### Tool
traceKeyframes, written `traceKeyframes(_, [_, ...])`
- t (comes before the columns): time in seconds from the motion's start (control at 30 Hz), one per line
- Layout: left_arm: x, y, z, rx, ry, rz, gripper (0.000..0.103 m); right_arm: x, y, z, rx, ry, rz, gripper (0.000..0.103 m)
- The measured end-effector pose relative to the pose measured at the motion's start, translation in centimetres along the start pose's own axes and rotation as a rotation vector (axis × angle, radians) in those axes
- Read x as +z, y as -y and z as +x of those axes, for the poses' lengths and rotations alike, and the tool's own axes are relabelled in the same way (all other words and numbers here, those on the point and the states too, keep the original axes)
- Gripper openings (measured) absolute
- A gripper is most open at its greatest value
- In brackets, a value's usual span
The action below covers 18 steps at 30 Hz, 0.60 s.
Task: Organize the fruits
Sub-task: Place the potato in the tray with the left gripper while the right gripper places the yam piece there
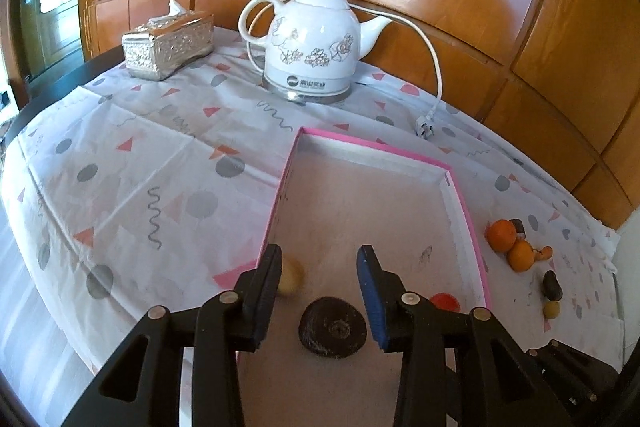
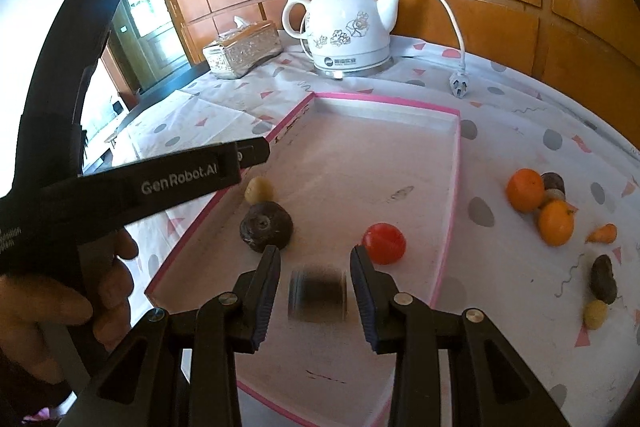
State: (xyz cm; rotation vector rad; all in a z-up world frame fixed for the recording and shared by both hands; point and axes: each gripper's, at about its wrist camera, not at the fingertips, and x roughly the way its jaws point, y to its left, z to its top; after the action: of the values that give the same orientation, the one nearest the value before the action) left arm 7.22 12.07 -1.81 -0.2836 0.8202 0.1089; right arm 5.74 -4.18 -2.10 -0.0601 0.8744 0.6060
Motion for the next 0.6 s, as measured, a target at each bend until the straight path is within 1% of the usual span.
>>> traceKeyframes(0.2, [-1.2, 0.2, -0.6, 0.014, 0.006, -0.004, 0.043, -0.6, 0.0, -0.5, -0.024, 0.006, 0.018, 0.037])
traceKeyframes(0.43, [-2.2, 1.1, -1.5, 0.009, 0.017, 0.029, 0.043, -1.0, 0.6, -1.5, -0.07, 0.036, 0.049, 0.037])
traceKeyframes(0.53, [-2.4, 1.5, -1.8, 0.002, 0.022, 0.04, 0.047, -1.0, 1.1, -1.8, -0.09, 0.051, 0.068, 0.038])
traceKeyframes(0.6, [-2.6, 1.7, -2.0, 0.001, 0.027, 0.046, 0.048, -1.1, 1.3, -2.1, -0.102, 0.06, 0.075, 0.038])
